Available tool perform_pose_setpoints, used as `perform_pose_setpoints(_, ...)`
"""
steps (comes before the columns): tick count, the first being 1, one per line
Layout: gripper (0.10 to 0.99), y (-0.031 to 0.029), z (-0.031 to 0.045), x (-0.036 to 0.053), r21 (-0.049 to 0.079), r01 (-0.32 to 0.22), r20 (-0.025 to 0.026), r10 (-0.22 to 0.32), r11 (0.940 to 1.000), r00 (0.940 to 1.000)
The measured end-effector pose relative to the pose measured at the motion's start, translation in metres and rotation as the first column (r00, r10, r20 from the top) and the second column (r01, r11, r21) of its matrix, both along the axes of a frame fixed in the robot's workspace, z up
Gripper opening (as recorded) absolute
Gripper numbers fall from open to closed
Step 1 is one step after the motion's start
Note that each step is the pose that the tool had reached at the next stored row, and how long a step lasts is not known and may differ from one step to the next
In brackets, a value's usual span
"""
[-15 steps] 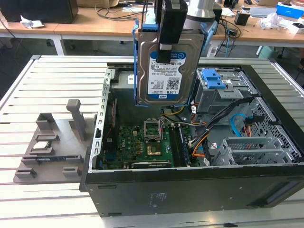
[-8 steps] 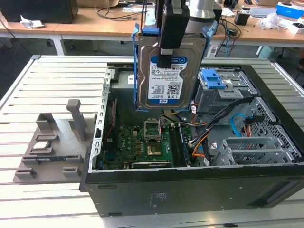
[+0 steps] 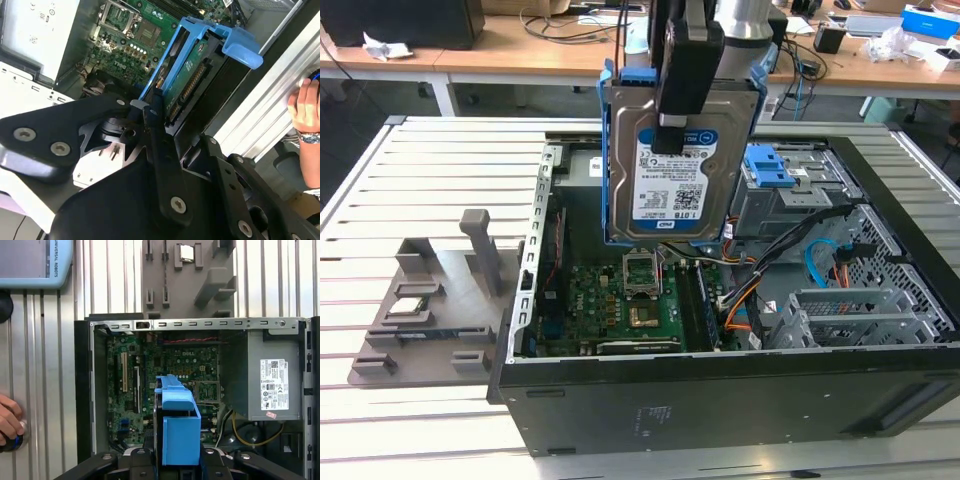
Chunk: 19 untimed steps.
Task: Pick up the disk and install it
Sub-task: 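Pick up the disk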
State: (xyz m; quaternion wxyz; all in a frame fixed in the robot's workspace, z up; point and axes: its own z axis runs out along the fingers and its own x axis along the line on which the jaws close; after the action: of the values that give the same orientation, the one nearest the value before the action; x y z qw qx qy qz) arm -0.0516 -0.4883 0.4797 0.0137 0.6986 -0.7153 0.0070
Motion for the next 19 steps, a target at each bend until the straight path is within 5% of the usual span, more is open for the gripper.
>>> perform_pose_setpoints(10,0.361,-0.0174,-0.0009,0.0,-0.001,0.0,0.0001,0.0,1.0,1.0)
perform_pose_setpoints(16,0.361,-0.0442,-0.0015,0.0,0.002,0.0,0.0001,0.0,1.0,1.0)
perform_pose_setpoints(19,0.361,-0.055,-0.0015,0.0,0.029,0.0,0.0001,0.0,0.9996,1.0)
